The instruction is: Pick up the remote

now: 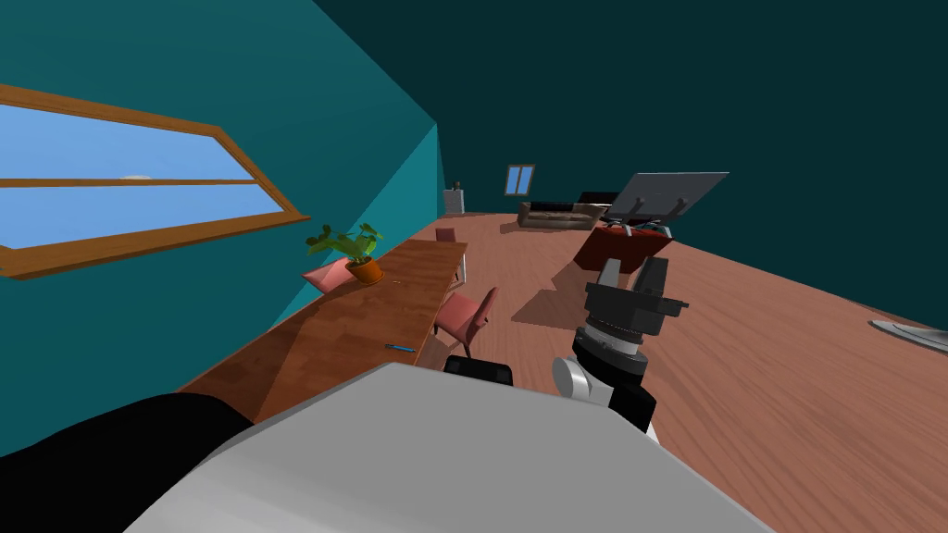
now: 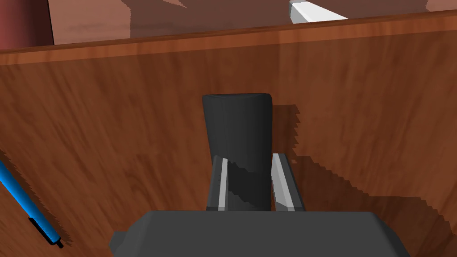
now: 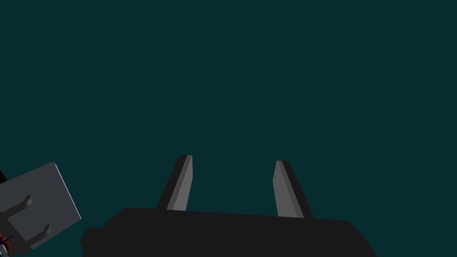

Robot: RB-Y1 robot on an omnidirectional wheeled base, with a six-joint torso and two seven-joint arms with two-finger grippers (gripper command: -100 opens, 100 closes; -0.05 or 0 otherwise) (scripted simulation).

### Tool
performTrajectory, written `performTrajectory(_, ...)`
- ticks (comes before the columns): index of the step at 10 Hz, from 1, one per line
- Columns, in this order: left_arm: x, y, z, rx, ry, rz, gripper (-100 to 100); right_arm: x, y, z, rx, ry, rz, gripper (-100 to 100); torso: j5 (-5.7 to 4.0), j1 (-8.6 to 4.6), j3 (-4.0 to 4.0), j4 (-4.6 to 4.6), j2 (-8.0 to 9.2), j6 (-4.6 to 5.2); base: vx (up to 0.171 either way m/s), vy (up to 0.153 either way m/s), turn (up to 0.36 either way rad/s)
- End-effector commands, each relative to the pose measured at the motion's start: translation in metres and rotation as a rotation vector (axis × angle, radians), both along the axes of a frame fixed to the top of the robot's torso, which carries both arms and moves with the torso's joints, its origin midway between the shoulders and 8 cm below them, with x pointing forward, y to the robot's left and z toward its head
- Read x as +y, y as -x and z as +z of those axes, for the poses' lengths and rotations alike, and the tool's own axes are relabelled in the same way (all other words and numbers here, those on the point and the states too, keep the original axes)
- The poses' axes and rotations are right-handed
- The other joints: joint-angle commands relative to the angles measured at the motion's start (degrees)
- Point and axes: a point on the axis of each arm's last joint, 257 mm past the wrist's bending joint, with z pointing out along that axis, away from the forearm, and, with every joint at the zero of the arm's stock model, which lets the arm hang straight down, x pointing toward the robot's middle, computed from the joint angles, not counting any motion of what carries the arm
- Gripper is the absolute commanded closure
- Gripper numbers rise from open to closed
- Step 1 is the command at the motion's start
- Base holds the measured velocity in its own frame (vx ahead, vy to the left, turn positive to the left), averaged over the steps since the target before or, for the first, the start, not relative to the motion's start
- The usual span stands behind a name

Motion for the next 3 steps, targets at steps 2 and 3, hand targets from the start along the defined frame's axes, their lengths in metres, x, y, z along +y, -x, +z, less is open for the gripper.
performTrajectory(2,0.0012,-0.0013,0.0045,0.000,0.000,-0.004,100,0.0000,0.0000,0.0000,0.000,0.000,0.000,0,0.00,0.00,0.01,0.00,0.01,-0.01,0.002,-0.012,0.026)
performTrajectory(3,0.0014,-0.0014,0.0049,0.000,0.000,-0.004,0,0.0000,0.0000,0.0000,0.000,0.000,0.000,0,0.02,0.03,0.01,0.00,0.02,0.00,0.000,0.000,0.000)
